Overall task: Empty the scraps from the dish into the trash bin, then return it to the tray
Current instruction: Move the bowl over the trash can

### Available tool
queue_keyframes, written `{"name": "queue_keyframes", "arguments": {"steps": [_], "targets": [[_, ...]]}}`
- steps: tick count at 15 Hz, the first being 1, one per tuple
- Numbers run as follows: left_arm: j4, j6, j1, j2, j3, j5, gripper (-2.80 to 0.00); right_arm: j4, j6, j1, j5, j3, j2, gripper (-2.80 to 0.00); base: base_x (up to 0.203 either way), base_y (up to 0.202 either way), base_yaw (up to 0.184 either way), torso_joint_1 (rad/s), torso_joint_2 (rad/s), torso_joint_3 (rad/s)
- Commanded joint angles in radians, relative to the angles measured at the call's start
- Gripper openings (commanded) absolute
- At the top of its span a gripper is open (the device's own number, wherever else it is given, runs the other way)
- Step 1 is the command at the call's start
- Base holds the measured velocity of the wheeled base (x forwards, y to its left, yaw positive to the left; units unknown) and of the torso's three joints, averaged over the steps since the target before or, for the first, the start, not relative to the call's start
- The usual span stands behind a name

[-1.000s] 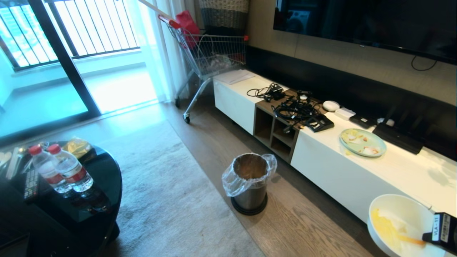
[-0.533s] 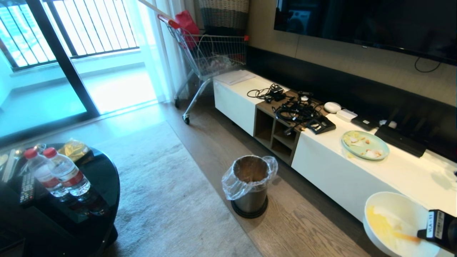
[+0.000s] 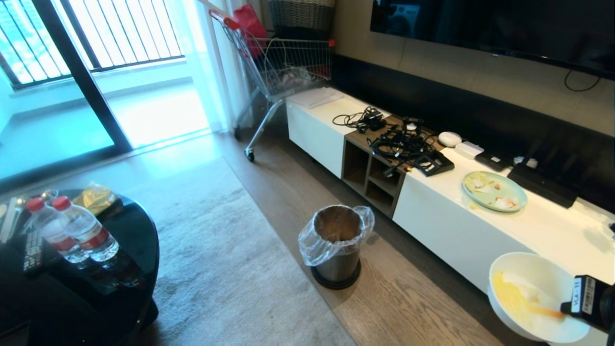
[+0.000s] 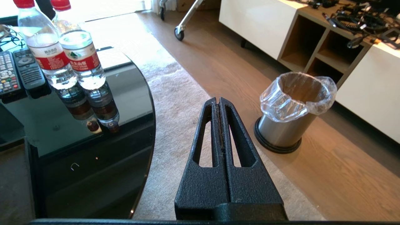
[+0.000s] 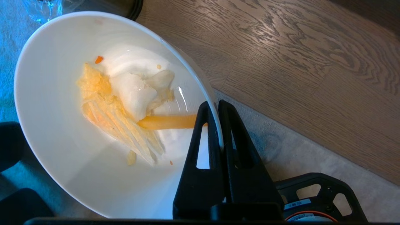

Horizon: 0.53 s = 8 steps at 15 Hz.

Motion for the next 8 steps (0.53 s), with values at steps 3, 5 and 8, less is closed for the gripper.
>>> {"name": "queue_keyframes", "arguments": {"steps": [3,5,8], "targets": [[-0.001,-0.001,0.0,0.0,0.0,0.001,-2.8,0.0,0.003,0.0,-0.004,-0.005,0.0,-2.8,0.0,0.0,0.0,0.004,0.0,-0.188],[-0.001,-0.001,0.0,0.0,0.0,0.001,-2.8,-0.028,0.001,0.0,-0.004,-0.004,0.0,-2.8,0.0,0.0,0.0,0.005,0.0,-0.2],[-0.001,-0.003,0.0,0.0,0.0,0.001,-2.8,-0.1,-0.038,0.0,-0.004,-0.003,0.019,-2.8,0.0,0.0,0.0,0.0,0.0,-0.201]]}}
